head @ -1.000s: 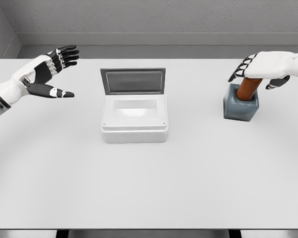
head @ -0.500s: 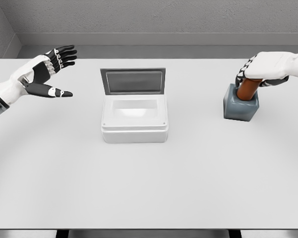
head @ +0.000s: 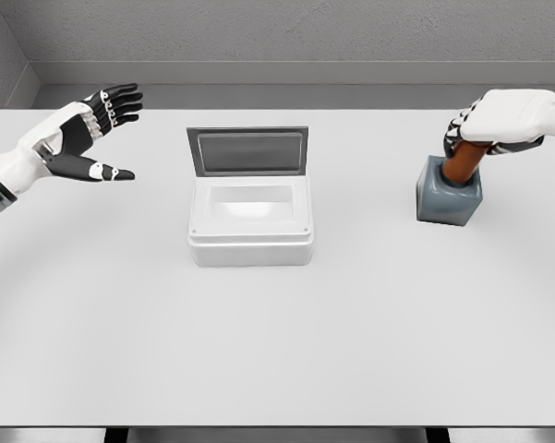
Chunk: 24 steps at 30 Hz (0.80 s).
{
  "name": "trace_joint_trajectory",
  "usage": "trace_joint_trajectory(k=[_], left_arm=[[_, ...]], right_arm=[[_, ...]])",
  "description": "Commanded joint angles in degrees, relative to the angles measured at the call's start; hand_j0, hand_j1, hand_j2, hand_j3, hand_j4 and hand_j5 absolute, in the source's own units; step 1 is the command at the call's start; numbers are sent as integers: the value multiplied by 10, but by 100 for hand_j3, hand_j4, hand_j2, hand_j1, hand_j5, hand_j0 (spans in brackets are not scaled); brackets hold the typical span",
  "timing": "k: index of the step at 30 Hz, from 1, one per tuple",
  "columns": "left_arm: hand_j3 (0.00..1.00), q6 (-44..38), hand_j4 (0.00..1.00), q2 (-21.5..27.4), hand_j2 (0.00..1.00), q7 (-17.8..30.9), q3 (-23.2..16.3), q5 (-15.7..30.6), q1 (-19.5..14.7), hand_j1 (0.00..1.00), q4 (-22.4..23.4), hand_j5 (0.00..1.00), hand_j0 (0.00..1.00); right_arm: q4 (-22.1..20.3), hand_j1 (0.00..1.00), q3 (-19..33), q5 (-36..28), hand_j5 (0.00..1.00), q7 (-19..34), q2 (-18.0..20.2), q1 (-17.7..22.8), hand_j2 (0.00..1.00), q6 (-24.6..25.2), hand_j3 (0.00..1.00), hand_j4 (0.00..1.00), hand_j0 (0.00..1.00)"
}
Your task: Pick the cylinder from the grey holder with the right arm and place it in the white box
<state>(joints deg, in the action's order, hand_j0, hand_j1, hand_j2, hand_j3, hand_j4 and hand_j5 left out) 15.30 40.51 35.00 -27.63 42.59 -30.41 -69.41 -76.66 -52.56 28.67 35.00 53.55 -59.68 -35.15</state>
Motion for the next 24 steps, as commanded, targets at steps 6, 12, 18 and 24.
trace_joint_trajectory(k=[6, 12, 18, 24], left_arm=[[100, 1, 100, 1, 100, 0, 2, 3, -1, 100, -1, 100, 100], [100, -1, 100, 0, 100, 0, 1, -8, -2, 100, 1, 100, 100], [100, -2, 100, 1, 100, 0, 1, -8, -4, 100, 2, 100, 100], [100, -3, 100, 0, 100, 0, 1, -8, -6, 100, 4, 100, 100]], right_arm=[[-38, 53, 3, -1, 53, 0, 23, -3, 53, 1, 53, 53, 53], [-67, 53, 3, -1, 53, 0, 26, -8, 53, 1, 53, 53, 53], [-104, 53, 3, -2, 53, 0, 22, -9, 53, 1, 53, 53, 53], [-134, 53, 3, -2, 53, 0, 18, -10, 53, 1, 53, 53, 53]])
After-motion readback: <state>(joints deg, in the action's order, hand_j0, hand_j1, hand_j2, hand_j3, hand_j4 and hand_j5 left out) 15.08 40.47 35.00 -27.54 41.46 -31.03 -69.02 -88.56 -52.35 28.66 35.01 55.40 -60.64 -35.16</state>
